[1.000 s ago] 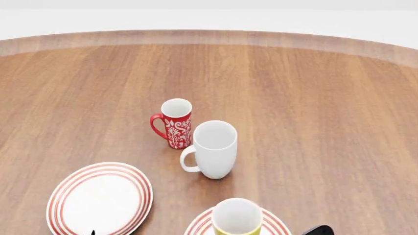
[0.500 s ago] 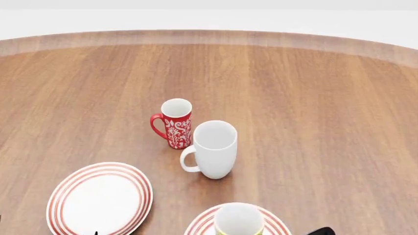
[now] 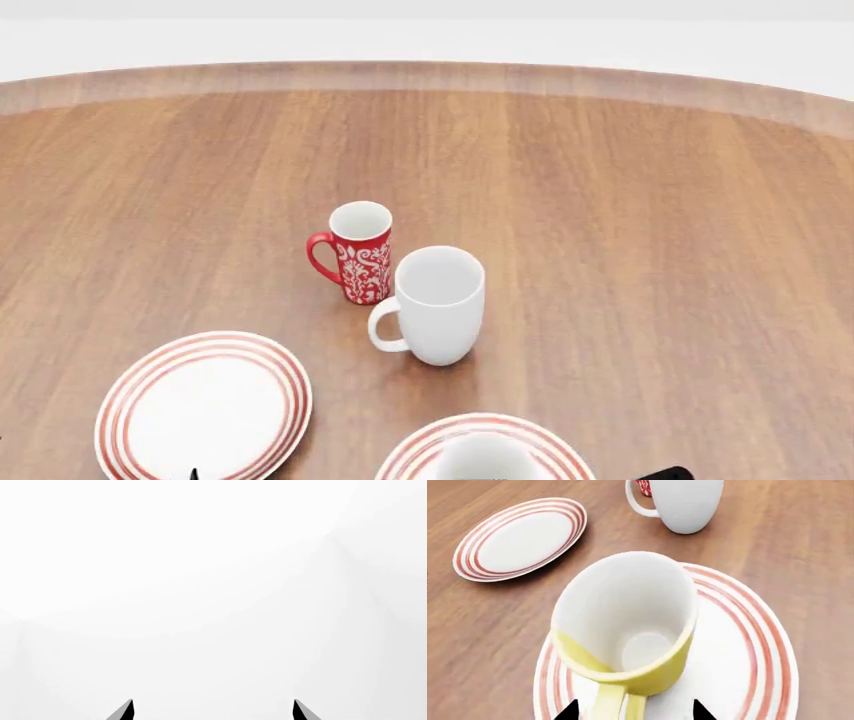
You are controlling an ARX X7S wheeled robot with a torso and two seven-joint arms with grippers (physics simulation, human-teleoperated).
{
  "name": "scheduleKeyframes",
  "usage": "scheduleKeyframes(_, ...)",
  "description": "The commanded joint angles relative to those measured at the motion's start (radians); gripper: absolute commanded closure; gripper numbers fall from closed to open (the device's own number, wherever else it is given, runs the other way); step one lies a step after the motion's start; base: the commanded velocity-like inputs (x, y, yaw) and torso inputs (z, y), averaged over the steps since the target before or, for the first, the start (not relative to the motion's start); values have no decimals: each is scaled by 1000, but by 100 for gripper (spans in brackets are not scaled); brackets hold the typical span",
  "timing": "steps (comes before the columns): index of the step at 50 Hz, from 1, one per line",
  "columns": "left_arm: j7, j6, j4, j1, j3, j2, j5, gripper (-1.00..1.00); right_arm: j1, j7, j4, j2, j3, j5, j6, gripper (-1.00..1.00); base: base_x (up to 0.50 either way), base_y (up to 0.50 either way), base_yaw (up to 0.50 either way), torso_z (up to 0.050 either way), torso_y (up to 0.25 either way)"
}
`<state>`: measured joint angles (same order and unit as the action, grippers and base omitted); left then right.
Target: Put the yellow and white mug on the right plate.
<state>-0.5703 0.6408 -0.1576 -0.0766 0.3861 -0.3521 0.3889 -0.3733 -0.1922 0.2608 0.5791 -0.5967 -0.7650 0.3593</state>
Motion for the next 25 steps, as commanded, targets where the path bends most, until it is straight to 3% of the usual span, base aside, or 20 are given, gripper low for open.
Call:
scheduleKeyframes(1,17,-10,-9,0,-25,19,15,-100,55,18,-89,21,38,-10,24,-100,0,0,0,0,0)
scheduleKeyframes(25,11,-12,-17,-6,-12,10,13,-100,229,80,-351,107,80,-123,25,-100,0,0,0,0,0)
